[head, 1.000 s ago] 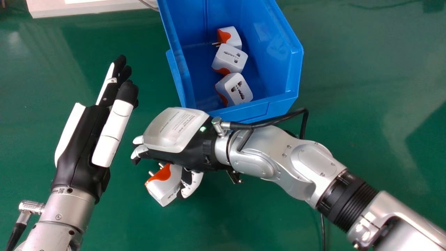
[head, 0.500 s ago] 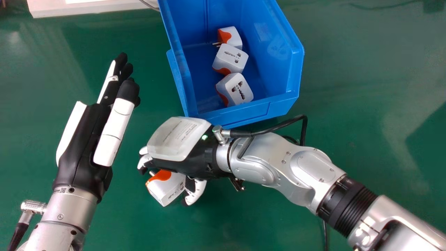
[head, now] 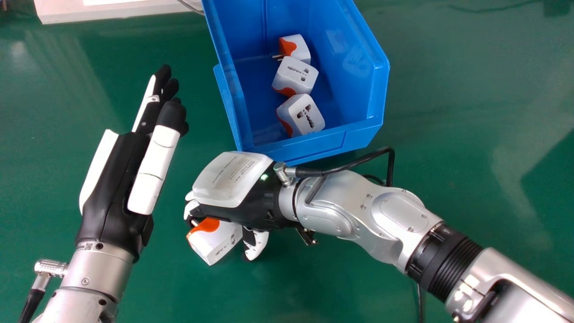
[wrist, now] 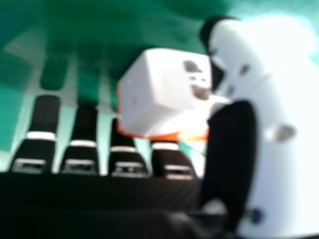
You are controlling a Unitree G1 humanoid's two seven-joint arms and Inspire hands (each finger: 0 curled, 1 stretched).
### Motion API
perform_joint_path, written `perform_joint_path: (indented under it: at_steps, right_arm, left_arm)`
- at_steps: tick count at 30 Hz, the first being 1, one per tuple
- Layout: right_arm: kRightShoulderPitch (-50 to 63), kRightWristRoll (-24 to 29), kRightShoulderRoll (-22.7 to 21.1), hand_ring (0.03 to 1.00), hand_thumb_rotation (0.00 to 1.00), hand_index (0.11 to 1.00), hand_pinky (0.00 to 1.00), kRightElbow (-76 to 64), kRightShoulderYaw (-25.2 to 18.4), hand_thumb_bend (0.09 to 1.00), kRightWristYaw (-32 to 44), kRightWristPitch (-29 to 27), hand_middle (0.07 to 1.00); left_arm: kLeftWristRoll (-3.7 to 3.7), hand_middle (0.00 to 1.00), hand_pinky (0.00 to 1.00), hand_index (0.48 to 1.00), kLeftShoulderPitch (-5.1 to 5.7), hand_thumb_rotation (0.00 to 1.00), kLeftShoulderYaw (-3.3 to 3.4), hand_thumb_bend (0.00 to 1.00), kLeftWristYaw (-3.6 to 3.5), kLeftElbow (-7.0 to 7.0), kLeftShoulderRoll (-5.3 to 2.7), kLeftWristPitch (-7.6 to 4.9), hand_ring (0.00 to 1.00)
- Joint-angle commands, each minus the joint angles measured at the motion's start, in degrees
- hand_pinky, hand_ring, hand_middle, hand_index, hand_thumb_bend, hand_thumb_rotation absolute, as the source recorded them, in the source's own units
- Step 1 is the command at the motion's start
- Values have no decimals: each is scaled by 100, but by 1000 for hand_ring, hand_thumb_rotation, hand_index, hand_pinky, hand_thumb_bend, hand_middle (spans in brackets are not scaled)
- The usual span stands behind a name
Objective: Pick all objects and put in blue box
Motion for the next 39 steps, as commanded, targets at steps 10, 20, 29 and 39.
perform_joint_path:
  at_steps: [10,20,29,39]
  right_arm:
    - [-57,38,41,841,0,778,682,-88,63,507,346,190,887]
    - [34,81,114,851,0,777,707,24,88,510,385,251,886]
    - [362,46,-62,842,0,751,713,-157,130,514,-190,182,872]
    - [610,-231,-244,465,54,590,394,217,236,515,-1950,-258,525]
  left_arm:
    - [6,1000,946,1000,170,1000,-34,836,61,-434,-67,97,995]
    - [-15,1000,949,1000,230,1000,-70,817,96,-569,-65,177,995]
    - [402,1000,954,1000,276,1000,-244,820,315,-931,-61,576,995]
    - [532,1000,963,1000,266,1000,-298,835,343,-1039,-77,726,993]
